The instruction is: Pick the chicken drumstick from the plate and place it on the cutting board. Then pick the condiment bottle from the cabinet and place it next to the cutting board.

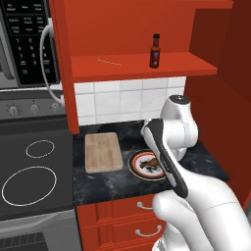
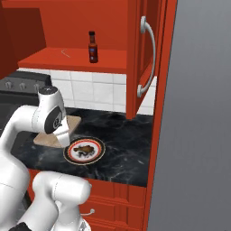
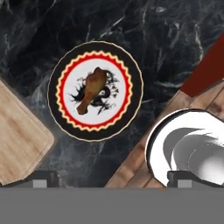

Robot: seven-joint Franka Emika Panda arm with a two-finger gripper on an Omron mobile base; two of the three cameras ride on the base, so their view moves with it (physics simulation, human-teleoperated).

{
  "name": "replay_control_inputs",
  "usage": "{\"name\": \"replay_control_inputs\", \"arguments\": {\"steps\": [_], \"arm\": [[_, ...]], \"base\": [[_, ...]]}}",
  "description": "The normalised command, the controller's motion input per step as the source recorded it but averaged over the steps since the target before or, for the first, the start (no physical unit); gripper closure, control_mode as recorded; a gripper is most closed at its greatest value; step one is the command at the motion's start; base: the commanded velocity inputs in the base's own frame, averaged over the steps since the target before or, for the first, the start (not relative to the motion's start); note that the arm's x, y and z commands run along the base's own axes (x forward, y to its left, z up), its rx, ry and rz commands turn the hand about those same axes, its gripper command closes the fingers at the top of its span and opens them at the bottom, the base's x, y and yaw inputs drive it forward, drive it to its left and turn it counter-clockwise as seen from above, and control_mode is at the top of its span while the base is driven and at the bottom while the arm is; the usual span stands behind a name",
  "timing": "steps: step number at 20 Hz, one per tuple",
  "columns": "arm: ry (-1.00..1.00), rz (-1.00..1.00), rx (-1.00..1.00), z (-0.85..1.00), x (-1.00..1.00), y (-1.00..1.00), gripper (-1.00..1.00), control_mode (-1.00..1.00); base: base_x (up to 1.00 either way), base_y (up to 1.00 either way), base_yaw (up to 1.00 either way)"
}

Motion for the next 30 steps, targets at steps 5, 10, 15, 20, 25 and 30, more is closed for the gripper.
{"name": "replay_control_inputs", "arguments": {"steps": [5, 10, 15, 20, 25, 30], "arm": [[-0.03, -0.08, 0.02, -0.18, 0.12, 0.00, -1.00, -1.00], [-0.06, -0.01, 0.00, -0.26, 0.05, 0.00, -1.00, -1.00], [0.00, 0.00, 0.00, -0.30, 0.00, 0.00, -1.00, -1.00], [0.00, 0.00, 0.00, -0.27, 0.04, 0.00, -1.00, -1.00], [0.00, 0.00, 0.00, -0.23, 0.10, 0.00, -1.00, -1.00], [0.00, 0.00, 0.00, -0.18, 0.16, -0.04, -1.00, -1.00]], "base": [[0.00, 0.00, 0.00], [0.00, 0.00, 0.00], [0.00, 0.00, 0.00], [0.00, 0.00, 0.00], [0.00, 0.00, 0.00], [0.00, 0.00, 0.00]]}}
